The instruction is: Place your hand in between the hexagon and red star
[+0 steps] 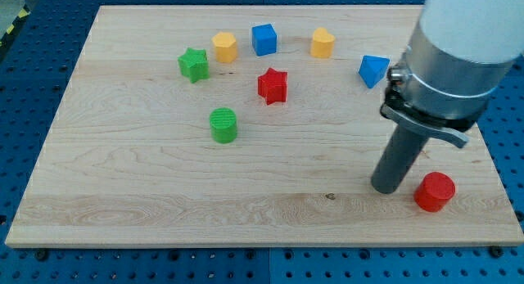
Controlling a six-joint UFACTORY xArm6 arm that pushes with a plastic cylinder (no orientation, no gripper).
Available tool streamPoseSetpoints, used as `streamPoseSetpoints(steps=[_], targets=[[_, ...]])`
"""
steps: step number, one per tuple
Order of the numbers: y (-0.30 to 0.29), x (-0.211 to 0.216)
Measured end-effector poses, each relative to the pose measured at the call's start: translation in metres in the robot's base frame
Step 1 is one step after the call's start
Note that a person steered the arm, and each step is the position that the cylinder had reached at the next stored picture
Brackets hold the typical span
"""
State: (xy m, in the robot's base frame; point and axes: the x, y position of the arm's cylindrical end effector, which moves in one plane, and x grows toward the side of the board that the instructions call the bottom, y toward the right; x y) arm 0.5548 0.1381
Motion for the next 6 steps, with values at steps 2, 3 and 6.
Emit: streamPoseSetpoints(steps=[2,3,6], targets=[[-0.024,-0.039],[-0.024,-0.045],[-0.024,-0.052]])
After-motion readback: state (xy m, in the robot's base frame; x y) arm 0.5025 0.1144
